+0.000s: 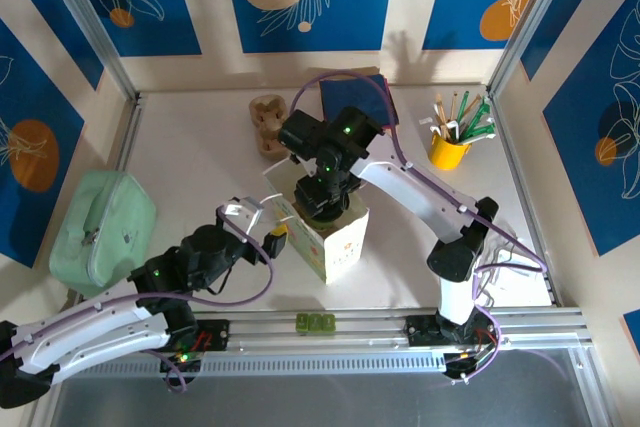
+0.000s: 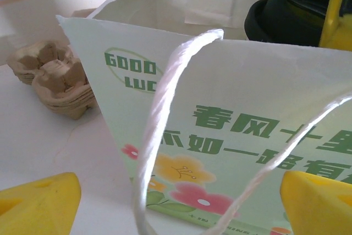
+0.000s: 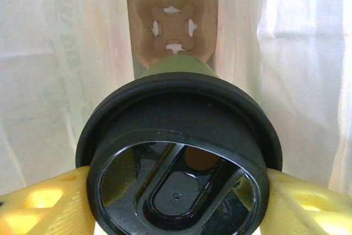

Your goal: Pack the takeout coffee

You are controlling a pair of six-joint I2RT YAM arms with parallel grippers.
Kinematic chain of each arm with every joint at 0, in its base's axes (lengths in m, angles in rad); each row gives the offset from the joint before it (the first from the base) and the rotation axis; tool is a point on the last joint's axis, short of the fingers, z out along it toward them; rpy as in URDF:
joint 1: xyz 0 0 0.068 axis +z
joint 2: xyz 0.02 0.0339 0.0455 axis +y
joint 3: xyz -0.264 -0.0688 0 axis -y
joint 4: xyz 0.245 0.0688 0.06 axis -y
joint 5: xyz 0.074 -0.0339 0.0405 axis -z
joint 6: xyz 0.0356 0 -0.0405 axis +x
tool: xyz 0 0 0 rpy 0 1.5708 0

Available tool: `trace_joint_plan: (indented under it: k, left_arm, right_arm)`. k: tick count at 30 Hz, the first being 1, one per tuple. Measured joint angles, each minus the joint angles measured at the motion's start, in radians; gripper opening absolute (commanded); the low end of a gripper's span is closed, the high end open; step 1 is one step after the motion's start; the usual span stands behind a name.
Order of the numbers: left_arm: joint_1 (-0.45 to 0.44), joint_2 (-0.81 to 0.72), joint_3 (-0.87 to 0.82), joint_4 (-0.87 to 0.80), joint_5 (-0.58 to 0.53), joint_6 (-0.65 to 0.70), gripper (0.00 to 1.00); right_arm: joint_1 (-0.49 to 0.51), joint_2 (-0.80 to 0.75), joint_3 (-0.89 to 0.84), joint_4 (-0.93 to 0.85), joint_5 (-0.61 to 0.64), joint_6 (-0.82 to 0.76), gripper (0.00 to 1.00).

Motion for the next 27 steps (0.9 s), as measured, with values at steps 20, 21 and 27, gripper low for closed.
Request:
trace_joint_plan:
  k: [20, 21, 27]
  left_arm:
    - [0.0, 0.006, -0.017, 0.004, -0.004, 0.0, 0.94]
    - [0.0, 0.006, -0.018, 0.003, -0.004, 0.0, 0.94]
    - [0.0, 0.006, -0.026, 0.004, -0.011, 0.0, 0.95]
  right_arm:
    - [0.0, 0.038, -0.076, 0.0, -0.006, -0.005, 0.65]
    - [0.0, 0.039, -0.078, 0.0, -0.009, -0.008, 0.65]
    - [-0.001, 0.04, -0.094, 0.0, -0.017, -0.018, 0.65]
